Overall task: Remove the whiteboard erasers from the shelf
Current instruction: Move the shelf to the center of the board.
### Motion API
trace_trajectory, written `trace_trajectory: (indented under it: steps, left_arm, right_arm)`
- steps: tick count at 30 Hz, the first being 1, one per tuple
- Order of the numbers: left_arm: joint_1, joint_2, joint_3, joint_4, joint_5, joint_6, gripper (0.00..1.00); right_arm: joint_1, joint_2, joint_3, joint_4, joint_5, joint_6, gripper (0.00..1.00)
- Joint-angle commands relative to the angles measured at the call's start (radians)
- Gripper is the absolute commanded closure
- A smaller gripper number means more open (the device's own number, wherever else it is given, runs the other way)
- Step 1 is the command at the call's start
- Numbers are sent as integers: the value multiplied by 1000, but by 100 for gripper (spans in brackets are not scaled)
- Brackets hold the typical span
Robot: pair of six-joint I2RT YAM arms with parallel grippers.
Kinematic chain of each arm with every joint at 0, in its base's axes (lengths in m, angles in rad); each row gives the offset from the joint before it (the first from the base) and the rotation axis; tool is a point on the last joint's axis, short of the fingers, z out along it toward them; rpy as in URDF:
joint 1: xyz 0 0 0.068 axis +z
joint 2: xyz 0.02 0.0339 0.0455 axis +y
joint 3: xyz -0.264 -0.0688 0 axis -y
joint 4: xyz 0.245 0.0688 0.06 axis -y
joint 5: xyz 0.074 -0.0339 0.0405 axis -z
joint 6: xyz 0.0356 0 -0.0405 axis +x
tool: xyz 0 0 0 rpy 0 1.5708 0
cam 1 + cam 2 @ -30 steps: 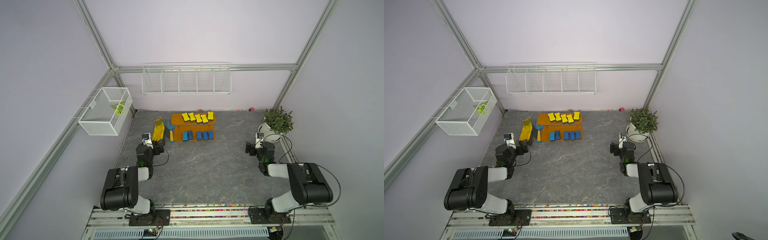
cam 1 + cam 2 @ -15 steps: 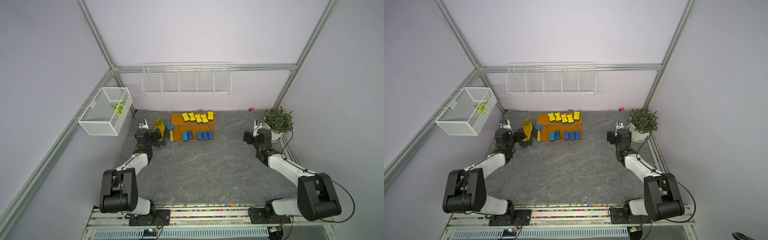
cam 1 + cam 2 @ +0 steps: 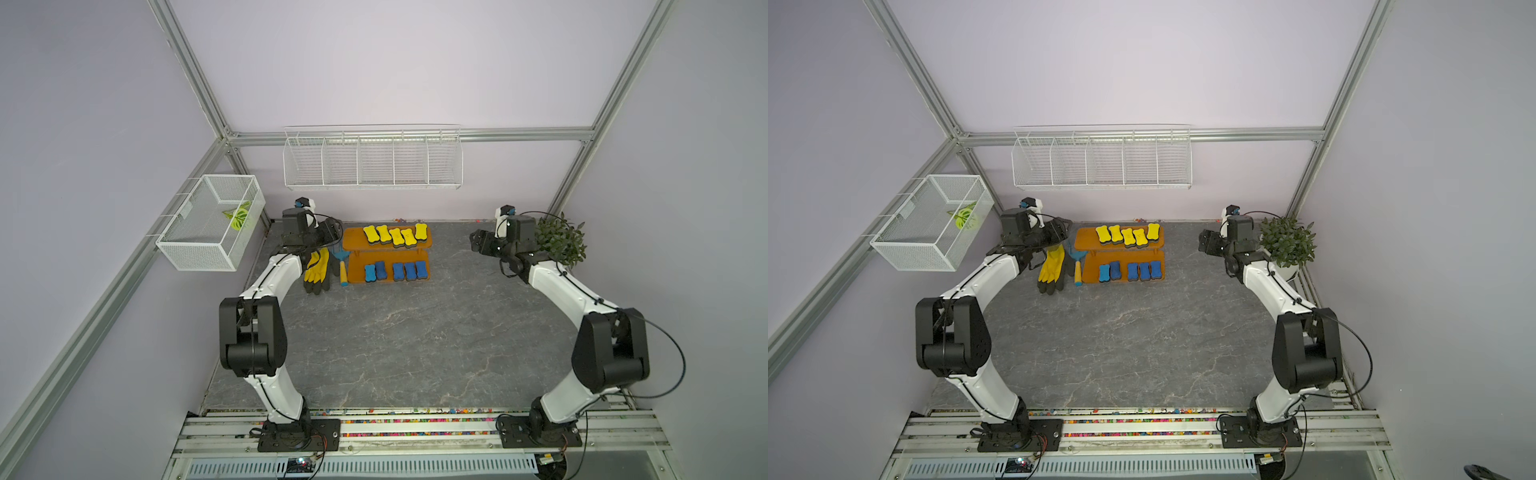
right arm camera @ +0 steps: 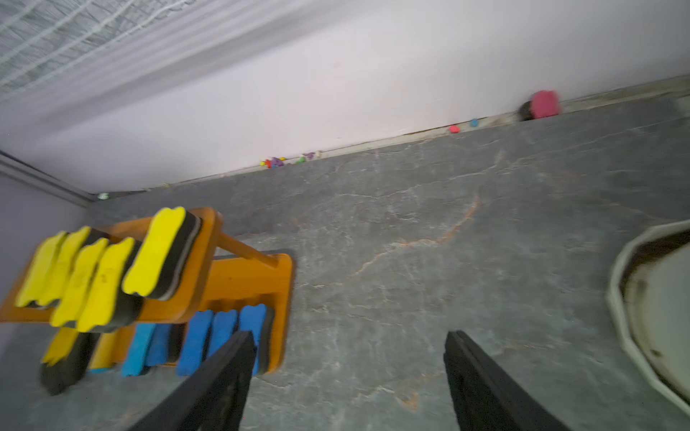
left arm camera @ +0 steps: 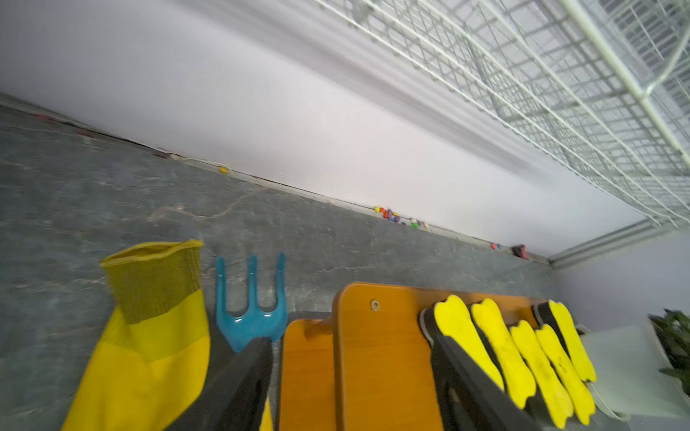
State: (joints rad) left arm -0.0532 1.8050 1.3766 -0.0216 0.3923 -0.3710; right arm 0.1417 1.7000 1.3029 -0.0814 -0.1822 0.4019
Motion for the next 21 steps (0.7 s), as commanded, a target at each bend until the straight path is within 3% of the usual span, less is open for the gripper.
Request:
trace_trajectory:
  steps: [1, 7, 21]
  left_arm:
    - [20, 35, 49, -49, 177, -27, 29]
    - [41, 122, 100, -52, 301, -71, 38]
    - [42, 159, 56, -43, 335, -103, 45]
  right_arm:
    - [-9, 93, 99, -35, -269, 117, 20]
    - [0, 218, 234, -58, -394, 203, 33]
    - [50, 366, 385, -112, -442, 238, 37]
